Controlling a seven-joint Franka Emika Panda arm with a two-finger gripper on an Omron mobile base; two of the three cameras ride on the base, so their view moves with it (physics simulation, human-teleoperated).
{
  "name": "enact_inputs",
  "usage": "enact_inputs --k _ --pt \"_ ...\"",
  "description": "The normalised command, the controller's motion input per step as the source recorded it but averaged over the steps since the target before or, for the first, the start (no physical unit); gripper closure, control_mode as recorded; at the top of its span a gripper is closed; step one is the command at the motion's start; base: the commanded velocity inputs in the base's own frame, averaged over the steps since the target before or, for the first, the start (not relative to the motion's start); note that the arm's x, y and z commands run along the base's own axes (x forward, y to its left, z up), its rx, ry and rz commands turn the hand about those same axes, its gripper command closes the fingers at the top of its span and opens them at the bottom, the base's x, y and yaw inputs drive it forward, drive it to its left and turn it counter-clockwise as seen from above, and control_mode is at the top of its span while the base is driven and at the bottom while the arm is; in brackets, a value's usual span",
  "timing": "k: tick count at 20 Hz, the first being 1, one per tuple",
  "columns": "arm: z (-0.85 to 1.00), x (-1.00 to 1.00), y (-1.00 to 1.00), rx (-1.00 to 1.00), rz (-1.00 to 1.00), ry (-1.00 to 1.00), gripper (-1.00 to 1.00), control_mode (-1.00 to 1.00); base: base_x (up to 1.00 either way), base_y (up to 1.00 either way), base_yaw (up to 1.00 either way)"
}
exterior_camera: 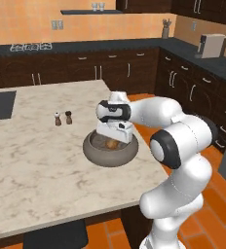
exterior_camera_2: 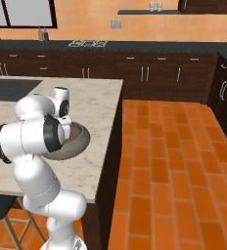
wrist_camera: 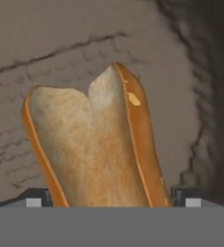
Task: Place one bun and one sausage from the bowl on each plate.
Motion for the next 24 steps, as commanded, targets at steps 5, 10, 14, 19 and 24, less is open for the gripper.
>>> enact_inputs --k 5,10,14,19,24 --pt "0.54 -0.55 -0.04 -0.03 0.00 -0.19 1.00 -1.00 0.00 0.00 0.00" --pt "1.00 -0.97 -0.14 0.00 0.00 -0.32 1.00 -1.00 0.00 0.00 0.00" --pt "1.00 -1.00 -0.16 0.01 0.00 -0.21 1.00 -1.00 0.00 0.00 0.00" --pt "0.97 -0.95 -0.14 0.08 0.00 -0.03 1.00 -1.00 0.00 0.00 0.00" --pt "0.30 -0.45 -0.05 0.05 0.00 0.02 1.00 1.00 -0.40 0.00 0.00"
